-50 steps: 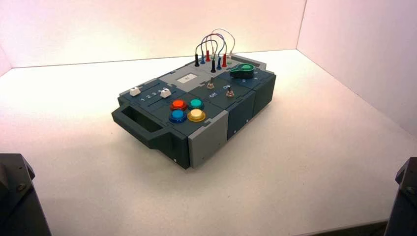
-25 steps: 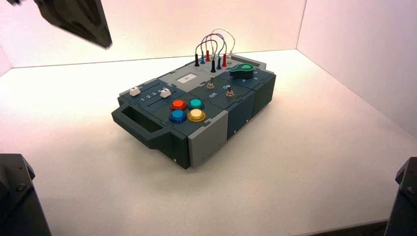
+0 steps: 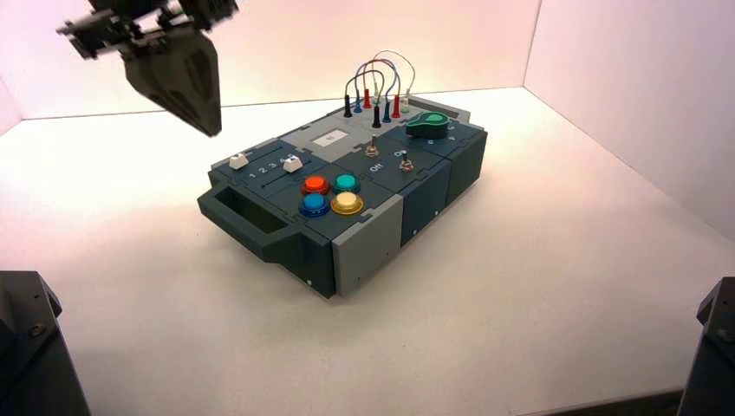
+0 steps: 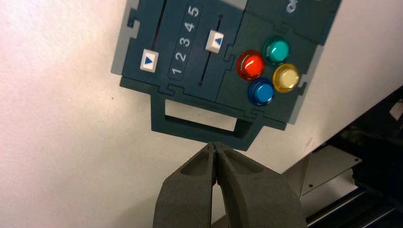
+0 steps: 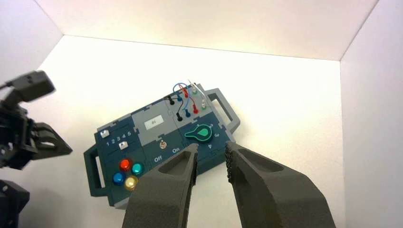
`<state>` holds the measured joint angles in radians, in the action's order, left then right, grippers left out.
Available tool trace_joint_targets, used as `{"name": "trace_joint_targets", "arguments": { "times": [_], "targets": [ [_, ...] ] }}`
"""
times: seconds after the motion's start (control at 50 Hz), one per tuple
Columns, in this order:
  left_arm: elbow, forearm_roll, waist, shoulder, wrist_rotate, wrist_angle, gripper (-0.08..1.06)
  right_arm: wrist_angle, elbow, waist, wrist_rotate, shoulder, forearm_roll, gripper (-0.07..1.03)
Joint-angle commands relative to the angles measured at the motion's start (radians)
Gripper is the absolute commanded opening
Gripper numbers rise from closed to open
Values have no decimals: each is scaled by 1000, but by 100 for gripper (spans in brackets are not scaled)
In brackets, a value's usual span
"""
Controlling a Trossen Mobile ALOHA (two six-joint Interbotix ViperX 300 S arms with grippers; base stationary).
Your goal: Pull the white wire.
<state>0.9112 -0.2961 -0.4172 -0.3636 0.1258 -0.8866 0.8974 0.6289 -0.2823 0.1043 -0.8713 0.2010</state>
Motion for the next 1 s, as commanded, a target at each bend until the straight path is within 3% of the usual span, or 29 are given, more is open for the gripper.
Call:
{"name": "trace_joint_targets", "arguments": {
  "times": [0.02,1.0],
  "targets": [
    [-28,-3,-3,46,5,8,-3,-12,-48,-2,11,3,2,34],
    [-92,2,15,380,14,44,-3,-12,-60,-2,12,-3,3,34]
  ]
}}
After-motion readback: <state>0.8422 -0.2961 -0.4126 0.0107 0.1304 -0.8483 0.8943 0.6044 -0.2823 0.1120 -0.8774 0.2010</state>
